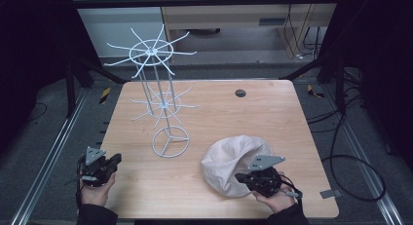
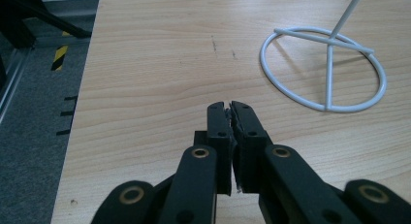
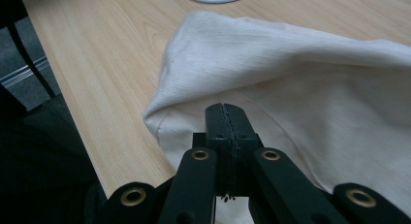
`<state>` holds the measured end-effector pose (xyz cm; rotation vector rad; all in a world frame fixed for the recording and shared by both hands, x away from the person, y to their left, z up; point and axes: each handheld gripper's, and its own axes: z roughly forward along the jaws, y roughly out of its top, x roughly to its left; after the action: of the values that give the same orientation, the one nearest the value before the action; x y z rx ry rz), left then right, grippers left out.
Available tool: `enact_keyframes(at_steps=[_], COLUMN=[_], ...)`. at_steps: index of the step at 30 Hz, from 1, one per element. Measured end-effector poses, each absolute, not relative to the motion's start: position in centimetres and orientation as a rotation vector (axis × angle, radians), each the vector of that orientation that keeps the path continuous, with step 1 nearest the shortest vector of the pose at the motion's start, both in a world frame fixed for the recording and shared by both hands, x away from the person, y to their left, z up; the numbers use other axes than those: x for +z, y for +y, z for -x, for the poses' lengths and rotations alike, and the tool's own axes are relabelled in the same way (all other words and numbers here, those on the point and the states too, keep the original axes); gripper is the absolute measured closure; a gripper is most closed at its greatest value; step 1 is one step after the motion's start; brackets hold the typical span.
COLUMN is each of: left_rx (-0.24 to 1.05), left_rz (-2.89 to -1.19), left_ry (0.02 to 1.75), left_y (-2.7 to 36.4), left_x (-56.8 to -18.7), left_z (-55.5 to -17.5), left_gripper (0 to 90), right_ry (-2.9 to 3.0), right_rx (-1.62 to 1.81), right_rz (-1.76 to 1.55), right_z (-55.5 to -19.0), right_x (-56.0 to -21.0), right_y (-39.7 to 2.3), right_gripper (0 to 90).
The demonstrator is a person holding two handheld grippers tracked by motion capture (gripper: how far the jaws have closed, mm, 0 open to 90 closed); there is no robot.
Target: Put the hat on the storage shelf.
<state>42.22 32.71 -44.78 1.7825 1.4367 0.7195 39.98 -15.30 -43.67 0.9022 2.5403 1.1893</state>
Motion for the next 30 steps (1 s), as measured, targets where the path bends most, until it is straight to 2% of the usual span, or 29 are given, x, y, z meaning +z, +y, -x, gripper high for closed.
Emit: enact_keyframes(at_steps=[21,30], left_rx=[0.715,0.672], left_rz=[-1.792,-1.817], left_ry=[1.393,1.287], left_y=[31.8,29.1], left_x=[-44.6,-44.0], left_z=[-42.0,-40.9], left_gripper=[85.9,85.9], right_ry=[2.478,2.447], right_rx=[1.309,1.343], right_rz=[-0.946,-0.945], right_z=[-41.5,-41.1], right_x=[-45.2,-44.8], right_y=[-11.4,-12.0], right_gripper=[90.0,90.0])
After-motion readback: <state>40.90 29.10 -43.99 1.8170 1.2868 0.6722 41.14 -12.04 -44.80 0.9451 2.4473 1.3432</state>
